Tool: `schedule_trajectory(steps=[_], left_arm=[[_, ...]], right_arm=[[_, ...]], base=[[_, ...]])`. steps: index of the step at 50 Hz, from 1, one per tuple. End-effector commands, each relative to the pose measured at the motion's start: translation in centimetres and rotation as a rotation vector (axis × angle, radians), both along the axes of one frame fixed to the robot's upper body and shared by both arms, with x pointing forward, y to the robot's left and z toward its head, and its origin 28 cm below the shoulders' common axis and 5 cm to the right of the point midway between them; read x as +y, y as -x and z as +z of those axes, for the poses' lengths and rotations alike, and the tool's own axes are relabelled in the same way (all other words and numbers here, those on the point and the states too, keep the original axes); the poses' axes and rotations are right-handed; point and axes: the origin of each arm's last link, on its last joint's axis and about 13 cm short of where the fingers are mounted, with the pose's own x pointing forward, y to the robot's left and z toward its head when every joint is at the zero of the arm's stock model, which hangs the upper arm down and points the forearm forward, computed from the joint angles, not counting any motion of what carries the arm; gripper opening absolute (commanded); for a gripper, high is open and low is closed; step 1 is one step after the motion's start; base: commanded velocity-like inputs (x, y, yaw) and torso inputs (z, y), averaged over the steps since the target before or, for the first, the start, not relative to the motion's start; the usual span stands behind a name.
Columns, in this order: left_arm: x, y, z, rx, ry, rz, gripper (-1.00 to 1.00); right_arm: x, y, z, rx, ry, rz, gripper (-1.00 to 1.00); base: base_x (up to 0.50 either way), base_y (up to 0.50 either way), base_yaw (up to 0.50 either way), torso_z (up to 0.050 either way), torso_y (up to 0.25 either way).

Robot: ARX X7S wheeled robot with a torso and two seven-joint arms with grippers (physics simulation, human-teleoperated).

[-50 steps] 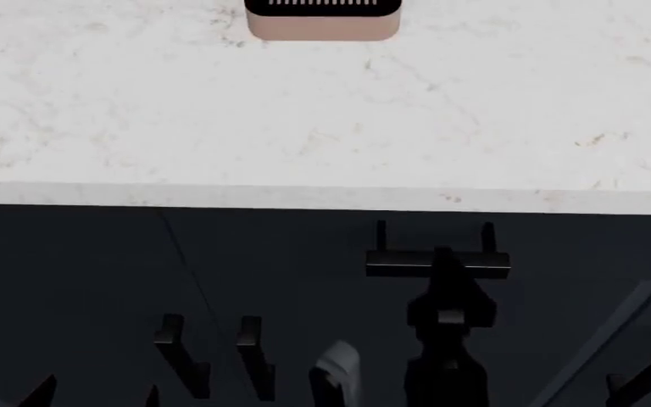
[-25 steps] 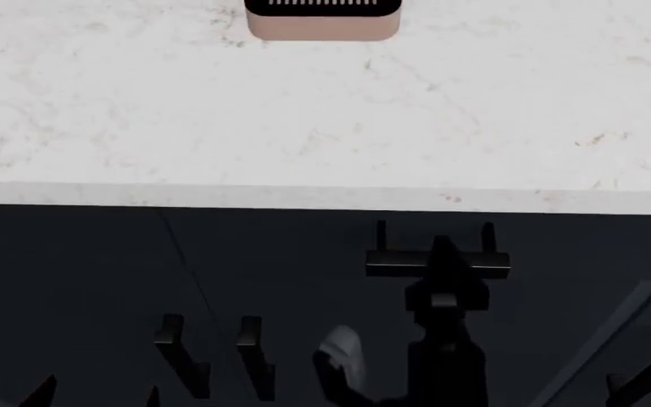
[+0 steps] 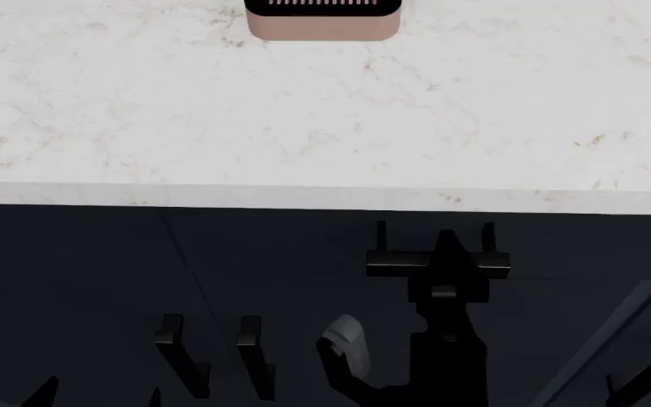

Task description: Open the right drawer.

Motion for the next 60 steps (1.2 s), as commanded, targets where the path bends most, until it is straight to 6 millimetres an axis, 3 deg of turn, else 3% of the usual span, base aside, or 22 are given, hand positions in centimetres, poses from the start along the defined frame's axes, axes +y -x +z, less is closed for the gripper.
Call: schedule_trajectory(steps=[1, 13, 14, 30, 46, 60], left_arm=[[0.0, 0.1, 0.1, -0.003, 0.003, 0.001, 1.0], [0.0, 0.0, 0.0, 0.0, 0.001, 0.001, 1.0], [0.0, 0.0, 0.1, 0.0, 0.001, 0.001, 1.0], [0.0, -0.1, -0.1, 0.002, 0.001, -0.001, 1.0], [0.0, -0.1, -0.1, 0.006, -0.002, -0.001, 1.0], [-0.1, -0.1, -0.1, 0.014, -0.009, -0.007, 1.0]], right_arm=[[0.0, -0.9, 1.0, -0.008, 0.012, -0.015, 1.0], [-0.3, -0.9, 0.6, -0.008, 0.025, 0.009, 1.0], [-0.3, -0.8, 0.5, -0.041, 0.019, 0.019, -1.0], [-0.1, -0.6, 1.2, -0.046, 0.024, 0.072, -1.0], [-0.4, 2.0, -0.2, -0.03, 0.031, 0.103, -1.0], [0.1, 4.3, 0.5, -0.008, 0.054, 0.141, -1.0]], base=[[0.0, 0.0, 0.0, 0.0, 0.0], [0.0, 0.0, 0.0, 0.0, 0.0], [0.0, 0.0, 0.0, 0.0, 0.0], [0.0, 0.0, 0.0, 0.0, 0.0], [0.0, 0.0, 0.0, 0.0, 0.0], [0.0, 0.0, 0.0, 0.0, 0.0]])
